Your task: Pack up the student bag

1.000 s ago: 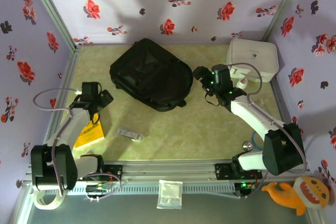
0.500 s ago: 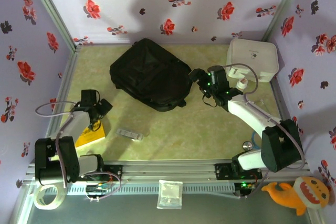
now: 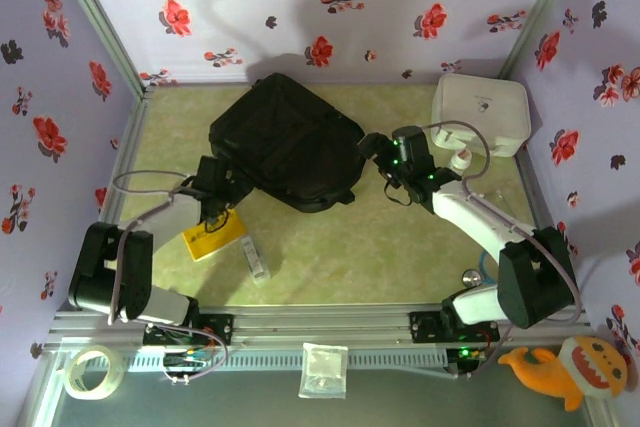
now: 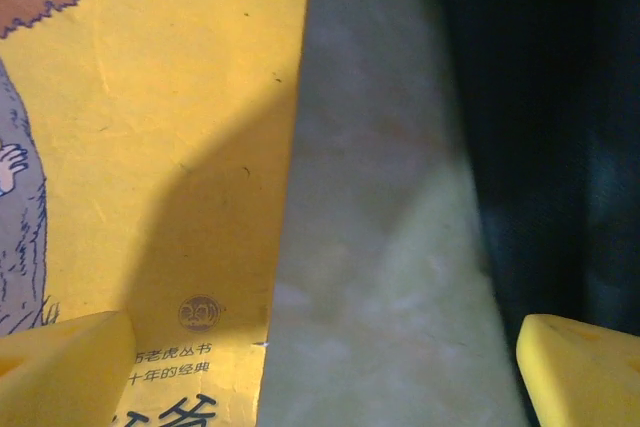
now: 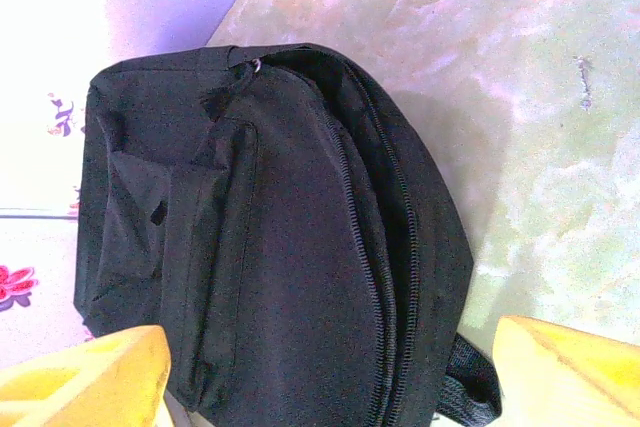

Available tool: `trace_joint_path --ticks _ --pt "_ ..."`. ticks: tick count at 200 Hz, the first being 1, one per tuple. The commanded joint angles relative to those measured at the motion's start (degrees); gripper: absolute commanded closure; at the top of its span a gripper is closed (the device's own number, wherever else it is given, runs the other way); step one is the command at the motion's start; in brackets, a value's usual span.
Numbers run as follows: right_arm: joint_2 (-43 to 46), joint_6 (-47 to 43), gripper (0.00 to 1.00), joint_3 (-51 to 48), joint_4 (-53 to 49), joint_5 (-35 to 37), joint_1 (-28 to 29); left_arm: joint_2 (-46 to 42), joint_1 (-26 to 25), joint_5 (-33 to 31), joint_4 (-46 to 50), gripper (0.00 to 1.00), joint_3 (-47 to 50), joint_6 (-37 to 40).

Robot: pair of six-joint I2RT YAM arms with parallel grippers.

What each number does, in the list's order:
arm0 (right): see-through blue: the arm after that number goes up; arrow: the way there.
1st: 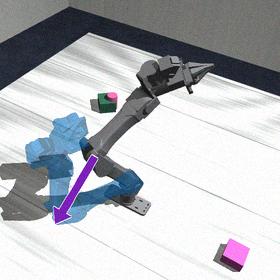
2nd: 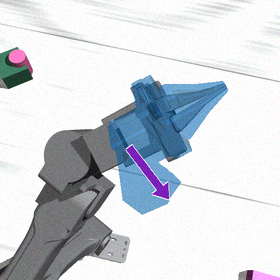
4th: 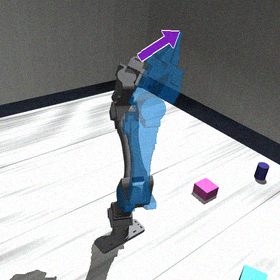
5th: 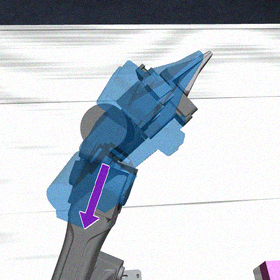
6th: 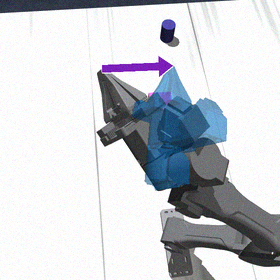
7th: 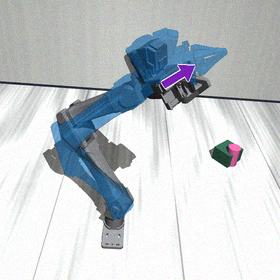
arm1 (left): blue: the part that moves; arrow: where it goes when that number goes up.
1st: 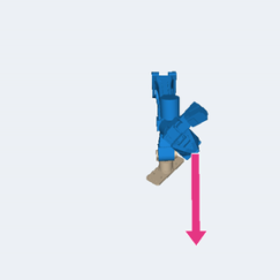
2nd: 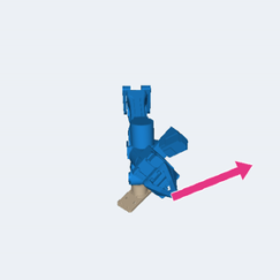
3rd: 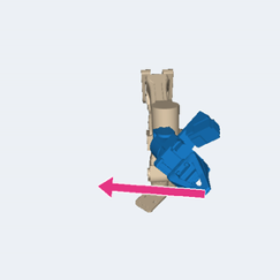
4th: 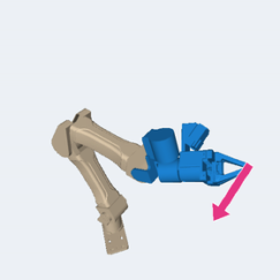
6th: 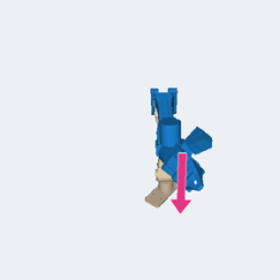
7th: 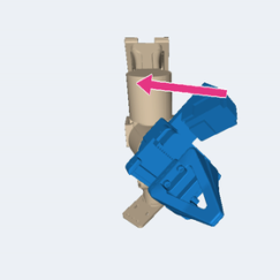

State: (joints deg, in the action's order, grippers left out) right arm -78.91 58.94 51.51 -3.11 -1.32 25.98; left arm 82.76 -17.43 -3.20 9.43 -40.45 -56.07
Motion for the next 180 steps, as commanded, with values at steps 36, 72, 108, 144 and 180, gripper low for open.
trace_joint_path --ticks 36,72,108,144,180 --pt "-2.92 -7.83 0.16 7.85 -4.7 0.65 3.66 -2.09 -0.3 2.93 8.81 0.0 -7.59 4.9" --pt "-10.48 -16.02 0.19 17.53 -9.76 -2.37 9.84 -8.44 8.44 2.5 12.83 0.0 -4.57 7.2" --pt "-20.82 -21.82 0.24 28.55 -13.57 -4.15 18.24 -14.4 17.3 2.81 16.51 0.0 0.56 9.06" --pt "-32.05 -22.41 0.31 38.16 -14.04 -7.98 24.74 -18.42 23.53 6.54 15.58 0.02 7.18 9.14" --pt "-41.45 -24.33 0.42 46.64 -16.17 -8.65 28.53 -17.95 24.29 10.88 13.73 0.09 9.76 10.03"
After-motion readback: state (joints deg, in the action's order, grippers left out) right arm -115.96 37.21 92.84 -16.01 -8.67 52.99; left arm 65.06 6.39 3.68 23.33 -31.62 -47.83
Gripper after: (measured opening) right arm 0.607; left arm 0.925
